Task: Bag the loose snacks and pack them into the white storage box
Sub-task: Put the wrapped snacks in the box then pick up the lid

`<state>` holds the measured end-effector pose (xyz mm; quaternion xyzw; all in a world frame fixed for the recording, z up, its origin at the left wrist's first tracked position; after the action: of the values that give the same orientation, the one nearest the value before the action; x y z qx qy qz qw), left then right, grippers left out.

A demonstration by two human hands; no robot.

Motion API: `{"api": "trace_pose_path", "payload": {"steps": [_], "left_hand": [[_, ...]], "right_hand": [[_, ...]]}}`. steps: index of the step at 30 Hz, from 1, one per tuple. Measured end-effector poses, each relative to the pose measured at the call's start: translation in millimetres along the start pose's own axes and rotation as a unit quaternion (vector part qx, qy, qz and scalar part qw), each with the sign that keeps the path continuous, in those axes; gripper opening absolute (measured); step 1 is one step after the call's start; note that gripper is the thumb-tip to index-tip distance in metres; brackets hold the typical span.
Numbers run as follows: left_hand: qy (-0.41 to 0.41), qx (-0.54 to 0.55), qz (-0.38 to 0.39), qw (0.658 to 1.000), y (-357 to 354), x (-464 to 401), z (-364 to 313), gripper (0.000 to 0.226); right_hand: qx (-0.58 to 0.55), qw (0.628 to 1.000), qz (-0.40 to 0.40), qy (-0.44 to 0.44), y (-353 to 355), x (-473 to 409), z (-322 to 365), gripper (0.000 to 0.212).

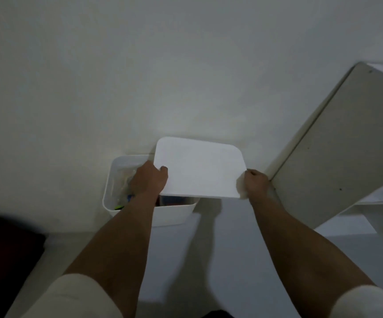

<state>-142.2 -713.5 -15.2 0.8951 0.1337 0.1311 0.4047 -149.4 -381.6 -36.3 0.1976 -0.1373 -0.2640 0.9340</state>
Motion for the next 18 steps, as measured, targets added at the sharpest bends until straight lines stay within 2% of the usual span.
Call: {"api": "trace_pose_path", "payload": {"steps": [8,14,18], "left_hand": [[0.104,-0.012,-0.028,0.994,50.7,-26.8,106.5,0.046],[0.092,0.057,-0.055,0.993,47.2,-32.1,129.6,0.034],[0.075,0.091,-0.081,0.99,43.3,-32.3,132.6,0.038]], "right_hand": [[0.021,0.988,0.151,-0.029,-111.6,41.7,22.4,0.032],[0.044,0.988,0.141,-0.051,-141.0,52.1,9.9,0.033],[0.03,0.988,0.142,-0.059,-146.8,57.5,9.2,0.037]]}}
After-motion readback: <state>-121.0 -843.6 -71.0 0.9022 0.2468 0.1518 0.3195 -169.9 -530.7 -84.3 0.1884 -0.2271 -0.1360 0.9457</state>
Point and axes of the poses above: each hand's wrist, its own x-axis away from the middle knuckle, its own y-axis out of the back of the hand, z = x × y, the point moved 3 cm from there along -x, towards the middle knuckle, and after that the axes turned 3 degrees about z, right-handed, at the moved point
